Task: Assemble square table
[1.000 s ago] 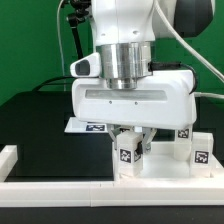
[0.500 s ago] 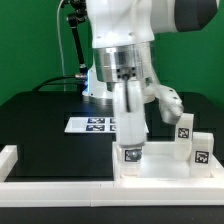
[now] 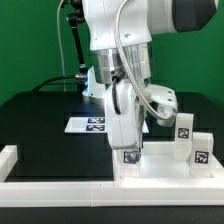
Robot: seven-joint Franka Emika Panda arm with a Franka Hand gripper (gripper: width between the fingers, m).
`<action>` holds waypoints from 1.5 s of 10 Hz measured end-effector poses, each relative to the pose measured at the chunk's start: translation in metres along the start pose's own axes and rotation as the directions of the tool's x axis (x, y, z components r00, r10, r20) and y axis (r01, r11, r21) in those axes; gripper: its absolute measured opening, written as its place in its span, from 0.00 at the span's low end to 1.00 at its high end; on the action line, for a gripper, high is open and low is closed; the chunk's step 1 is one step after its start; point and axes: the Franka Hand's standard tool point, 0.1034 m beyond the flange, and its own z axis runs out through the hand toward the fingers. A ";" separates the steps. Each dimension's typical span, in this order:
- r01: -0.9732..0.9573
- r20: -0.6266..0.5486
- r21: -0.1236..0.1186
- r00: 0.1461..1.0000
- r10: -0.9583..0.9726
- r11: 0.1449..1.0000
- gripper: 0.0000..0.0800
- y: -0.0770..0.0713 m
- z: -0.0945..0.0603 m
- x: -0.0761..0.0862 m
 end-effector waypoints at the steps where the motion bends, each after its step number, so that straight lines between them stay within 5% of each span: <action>1: 0.200 -0.006 0.014 0.980 -0.200 0.980 0.68 -0.002 -0.002 0.001; 2: 0.314 -0.018 0.019 0.949 -0.313 0.949 0.77 -0.001 -0.001 0.004; 5: 0.492 -0.033 0.010 0.870 -0.491 0.871 0.81 -0.001 0.000 0.005; 8: 0.929 -0.120 -0.067 0.353 -0.928 0.363 0.81 -0.002 -0.004 0.007; 9: 0.940 -0.122 -0.070 0.324 -0.938 0.334 0.81 -0.003 -0.006 0.010; 12: 0.918 -0.123 -0.064 0.382 -0.916 0.392 0.67 -0.002 -0.003 0.010; 13: 0.883 -0.127 -0.054 0.457 -0.881 0.466 0.44 -0.002 -0.003 0.010; 15: 0.811 -0.134 -0.038 0.575 -0.807 0.584 0.36 -0.002 -0.003 0.012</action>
Offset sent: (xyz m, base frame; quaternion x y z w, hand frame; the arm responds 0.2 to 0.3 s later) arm 0.0000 0.0000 0.0000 0.0000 0.0000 -0.1938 0.9810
